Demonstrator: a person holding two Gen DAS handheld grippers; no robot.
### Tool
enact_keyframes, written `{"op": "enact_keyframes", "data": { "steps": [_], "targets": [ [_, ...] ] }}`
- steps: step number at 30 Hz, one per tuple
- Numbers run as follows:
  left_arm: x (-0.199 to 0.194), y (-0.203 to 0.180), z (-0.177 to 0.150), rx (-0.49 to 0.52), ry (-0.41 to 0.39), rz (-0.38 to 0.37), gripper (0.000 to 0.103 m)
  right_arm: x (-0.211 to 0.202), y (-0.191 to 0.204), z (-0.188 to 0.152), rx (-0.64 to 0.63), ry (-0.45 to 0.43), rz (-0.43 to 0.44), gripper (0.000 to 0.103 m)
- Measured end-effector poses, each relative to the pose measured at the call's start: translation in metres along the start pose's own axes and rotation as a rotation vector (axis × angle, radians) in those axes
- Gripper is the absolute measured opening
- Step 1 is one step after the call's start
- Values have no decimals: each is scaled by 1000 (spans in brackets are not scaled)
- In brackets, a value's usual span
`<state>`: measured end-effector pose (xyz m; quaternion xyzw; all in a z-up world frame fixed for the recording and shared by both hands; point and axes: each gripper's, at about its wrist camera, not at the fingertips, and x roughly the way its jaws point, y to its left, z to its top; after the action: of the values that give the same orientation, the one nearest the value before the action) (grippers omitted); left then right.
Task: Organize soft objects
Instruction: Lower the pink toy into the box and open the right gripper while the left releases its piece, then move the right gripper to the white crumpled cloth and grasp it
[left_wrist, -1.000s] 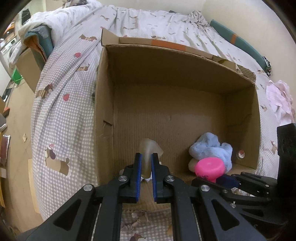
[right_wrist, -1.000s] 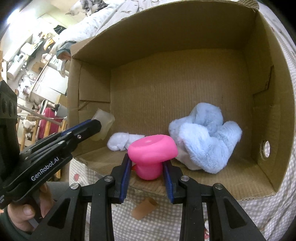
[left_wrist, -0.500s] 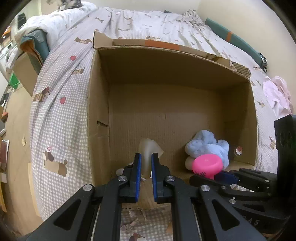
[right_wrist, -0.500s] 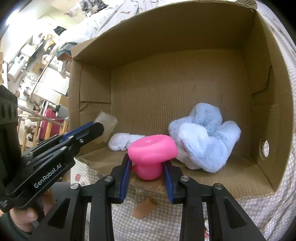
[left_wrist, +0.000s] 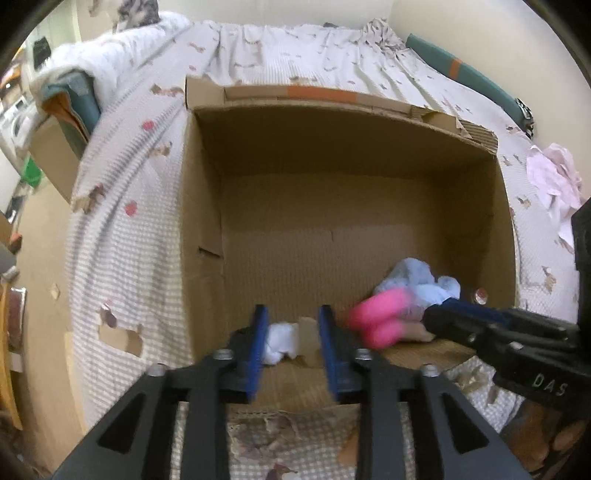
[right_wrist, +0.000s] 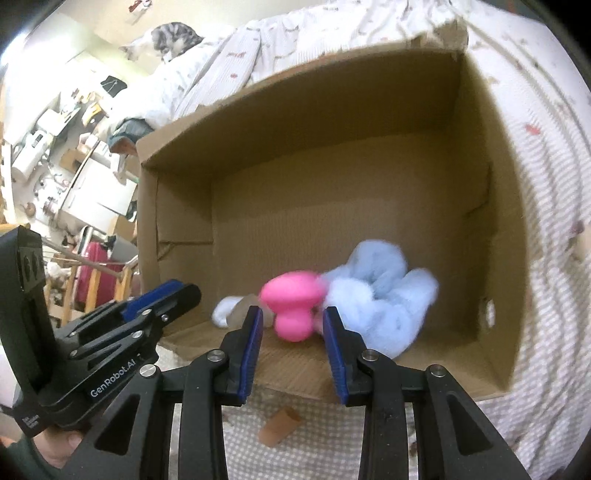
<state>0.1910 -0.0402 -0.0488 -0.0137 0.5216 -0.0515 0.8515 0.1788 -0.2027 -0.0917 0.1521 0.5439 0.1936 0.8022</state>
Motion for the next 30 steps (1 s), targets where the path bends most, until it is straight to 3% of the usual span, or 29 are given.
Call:
{"op": "enact_keyframes", "data": {
  "steps": [1,2,4,8,10,13,15,17,26,30],
  "targets": [
    [-3,0,0,-1,-8,-1,51,-3,0,0,-7,-10,-6,37],
    [-6,1,1,-5,-21,-1,57,-6,1,1,-12,-22,-11,41],
    [-11,3,1,-20,-40,1,57,-12,1,2,-12,-50,-11,66],
    [-21,9,2,-56,-68,-13,57,-25,1,4,-9,-106,2,71],
    [-29,13,2,-75,-106,-10,58,-29,2,5,-7,-129,31,80],
    [-41,15,1,-78,-143,-8,75,-36,6,3,-29,-162,28,90],
    [-50,16,0,-85,-172,-10,78,-41,10,2,-49,-185,7,95],
    [-55,19,-1,-97,-179,-4,90,-44,11,1,-49,-192,-6,95],
    [-75,25,-17,-98,-187,80,90,-52,8,-15,-23,-142,-9,95],
    [-75,33,-37,-98,-134,71,90,-60,2,-32,-24,-142,-49,95]
  ]
}}
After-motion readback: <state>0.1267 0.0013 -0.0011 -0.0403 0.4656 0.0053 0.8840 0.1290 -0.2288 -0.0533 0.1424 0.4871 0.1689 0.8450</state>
